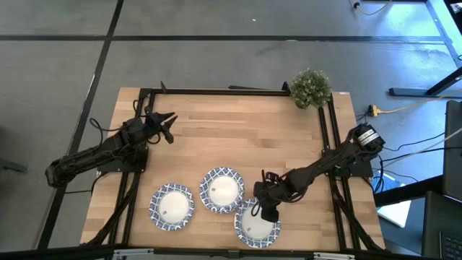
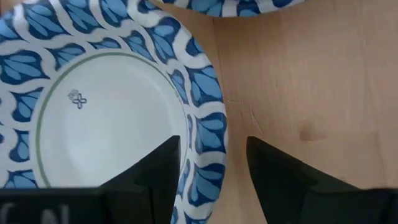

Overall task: Nest bowls inside each other
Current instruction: Stack the bowl on top of the other blue bowls

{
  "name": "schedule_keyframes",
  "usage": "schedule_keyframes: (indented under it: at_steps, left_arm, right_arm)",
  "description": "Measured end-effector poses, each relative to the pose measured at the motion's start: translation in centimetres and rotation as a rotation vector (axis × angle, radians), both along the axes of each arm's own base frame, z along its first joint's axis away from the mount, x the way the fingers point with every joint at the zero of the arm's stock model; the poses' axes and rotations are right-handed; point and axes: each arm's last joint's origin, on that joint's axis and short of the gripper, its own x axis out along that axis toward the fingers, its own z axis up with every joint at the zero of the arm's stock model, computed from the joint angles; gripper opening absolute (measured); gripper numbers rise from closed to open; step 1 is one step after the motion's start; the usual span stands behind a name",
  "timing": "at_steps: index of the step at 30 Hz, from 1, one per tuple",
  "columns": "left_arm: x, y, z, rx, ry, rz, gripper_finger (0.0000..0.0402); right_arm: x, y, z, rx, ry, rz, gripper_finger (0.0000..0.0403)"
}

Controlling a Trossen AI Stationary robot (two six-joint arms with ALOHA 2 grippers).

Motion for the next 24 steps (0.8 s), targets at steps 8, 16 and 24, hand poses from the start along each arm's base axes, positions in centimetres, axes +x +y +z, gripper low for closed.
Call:
schedule_keyframes:
  at_steps: [8, 16, 24]
  left_arm:
    - [0.0, 0.0, 0.0, 0.000, -0.001, 0.000, 0.0082]
    - [0.0, 0.0, 0.0, 0.000, 0.000, 0.000, 0.0082]
    - [0.0, 0.0, 0.0, -0.001, 0.002, 0.000, 0.0082]
  right_arm:
    - [0.4, 0.2, -1.0, 0.030, 0.031, 0.015, 0.0164]
    - [0.7, -0.3, -1.0, 0.032, 0.025, 0.000, 0.0081]
    - [1.1, -0.9, -0.9, 0.073, 0.034, 0.017, 0.0013]
